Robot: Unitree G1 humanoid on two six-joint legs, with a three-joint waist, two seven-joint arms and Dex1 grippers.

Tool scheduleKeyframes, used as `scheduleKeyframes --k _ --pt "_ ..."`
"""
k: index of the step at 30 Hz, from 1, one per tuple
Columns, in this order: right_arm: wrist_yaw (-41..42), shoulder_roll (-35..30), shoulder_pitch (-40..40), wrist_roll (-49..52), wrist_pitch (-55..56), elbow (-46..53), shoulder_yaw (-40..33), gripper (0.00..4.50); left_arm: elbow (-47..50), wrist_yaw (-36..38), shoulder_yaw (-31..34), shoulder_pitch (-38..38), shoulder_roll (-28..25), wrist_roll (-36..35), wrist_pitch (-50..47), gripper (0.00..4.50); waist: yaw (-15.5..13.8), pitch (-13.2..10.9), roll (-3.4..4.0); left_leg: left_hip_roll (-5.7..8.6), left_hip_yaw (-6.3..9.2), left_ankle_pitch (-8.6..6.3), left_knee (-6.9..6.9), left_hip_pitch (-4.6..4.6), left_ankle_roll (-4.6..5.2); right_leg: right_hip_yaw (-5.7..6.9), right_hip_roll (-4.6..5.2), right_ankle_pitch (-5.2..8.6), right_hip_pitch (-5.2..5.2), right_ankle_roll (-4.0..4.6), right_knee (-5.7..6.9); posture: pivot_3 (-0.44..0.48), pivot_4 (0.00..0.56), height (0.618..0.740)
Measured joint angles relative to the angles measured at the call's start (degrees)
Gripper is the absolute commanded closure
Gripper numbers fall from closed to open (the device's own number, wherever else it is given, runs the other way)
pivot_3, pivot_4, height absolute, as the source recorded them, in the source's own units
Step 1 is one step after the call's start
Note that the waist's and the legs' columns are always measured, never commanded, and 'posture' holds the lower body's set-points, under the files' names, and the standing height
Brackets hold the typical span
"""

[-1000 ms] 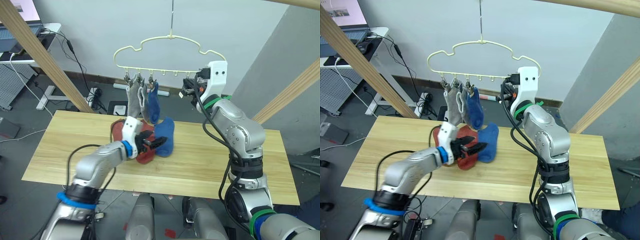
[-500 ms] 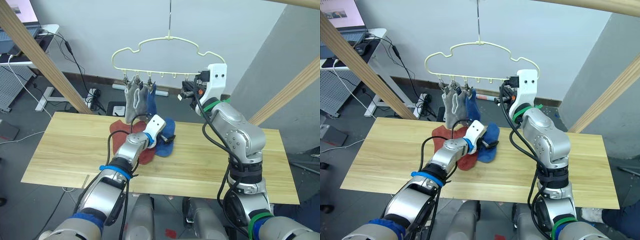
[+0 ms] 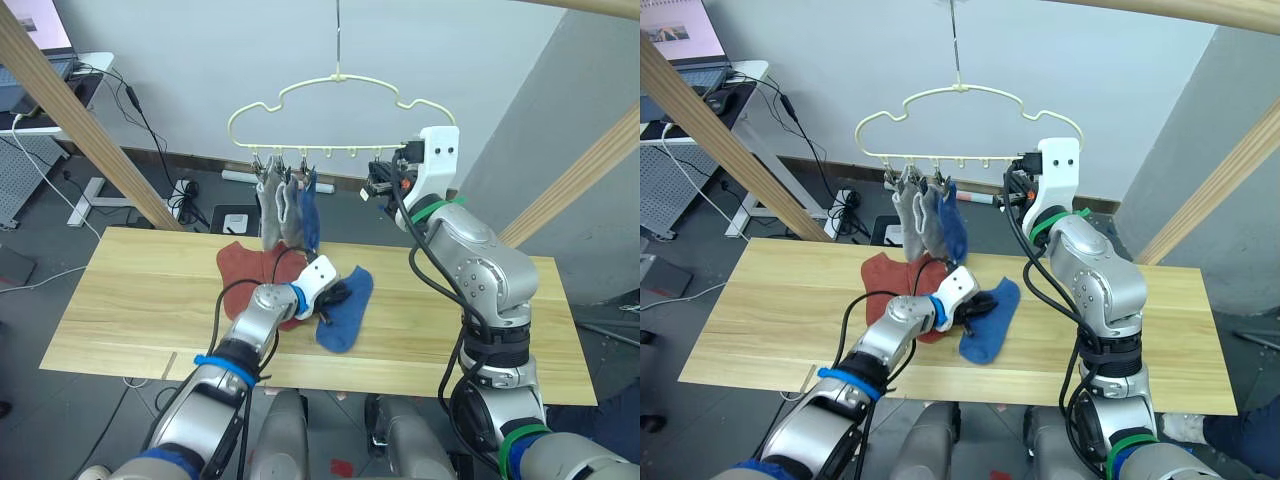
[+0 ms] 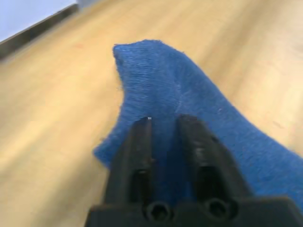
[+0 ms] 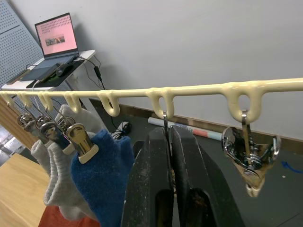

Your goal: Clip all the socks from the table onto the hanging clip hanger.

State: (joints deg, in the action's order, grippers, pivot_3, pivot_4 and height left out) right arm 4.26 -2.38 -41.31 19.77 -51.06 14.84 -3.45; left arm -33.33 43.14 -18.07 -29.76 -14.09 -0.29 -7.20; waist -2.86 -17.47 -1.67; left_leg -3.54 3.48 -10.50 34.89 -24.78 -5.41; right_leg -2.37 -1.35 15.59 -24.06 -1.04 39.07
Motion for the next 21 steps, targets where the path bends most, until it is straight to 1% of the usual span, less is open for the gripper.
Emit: scheduleKeyframes --k 4,6,10,14,17,19,21 --pt "0.9 -1.4 -0.1 0.2 0.0 -0.2 -0.2 4.5 6.2 0.0 0.6 4.8 -0.2 -0.2 -1.4 4.48 0.0 0.1 0.01 -0.02 0.01 0.01 0.0 0.01 0.02 0.02 0.0 0.01 0.0 -0.01 0.0 0.153 0.3 0.74" --pt "1.3 -1.8 -0.1 0.7 -0.2 -0.2 -0.6 4.5 8.7 0.1 1.7 7.0 -0.2 -1.6 -2.7 4.48 0.0 0.1 0.01 -0.02 0.01 0.02 0.0 0.0 0.04 0.02 0.0 0.01 0.0 -0.01 0.0 0.16 0.295 0.74" --pt "2.1 -3.0 -0.2 1.9 -0.9 -0.2 -1.9 4.5 14.1 0.5 6.4 9.9 -0.5 -6.5 -8.4 4.48 -0.1 0.1 0.01 -0.03 0.02 0.03 0.0 -0.03 0.05 0.05 0.0 0.01 -0.02 -0.02 -0.01 0.169 0.289 0.74" --pt "2.7 -3.9 -0.3 2.4 -1.0 -0.4 -2.2 4.5 18.6 2.6 10.0 10.7 -2.7 -10.8 -13.7 4.48 -0.1 0.1 0.01 -0.02 0.0 0.03 -0.01 -0.03 0.05 0.05 0.01 0.01 -0.01 -0.02 -0.04 0.173 0.281 0.74" --pt "3.0 -3.9 -0.4 2.6 -1.0 -0.7 -2.2 4.5 19.9 2.7 10.2 10.7 -3.8 -11.0 -15.9 3.82 -0.2 0.1 0.01 0.0 -0.01 0.03 -0.01 -0.04 0.05 0.04 0.03 0.01 -0.01 -0.02 -0.05 0.175 0.278 0.74" --pt "3.0 -3.9 -0.5 3.0 -1.0 -1.1 -2.2 4.5 19.9 3.5 9.9 10.7 -4.0 -11.0 -16.6 3.3 -0.2 0.1 0.01 0.0 -0.01 0.03 -0.01 -0.04 0.05 0.04 0.04 0.01 -0.02 -0.02 -0.05 0.175 0.278 0.74" --pt "3.0 -3.9 -0.6 3.0 -1.0 -1.1 -2.2 4.5 19.9 3.9 9.5 10.6 -4.0 -11.0 -16.7 2.64 -0.2 0.1 0.01 -0.01 -0.01 0.03 -0.01 -0.04 0.05 0.05 0.04 0.01 -0.02 -0.02 -0.05 0.175 0.278 0.74"
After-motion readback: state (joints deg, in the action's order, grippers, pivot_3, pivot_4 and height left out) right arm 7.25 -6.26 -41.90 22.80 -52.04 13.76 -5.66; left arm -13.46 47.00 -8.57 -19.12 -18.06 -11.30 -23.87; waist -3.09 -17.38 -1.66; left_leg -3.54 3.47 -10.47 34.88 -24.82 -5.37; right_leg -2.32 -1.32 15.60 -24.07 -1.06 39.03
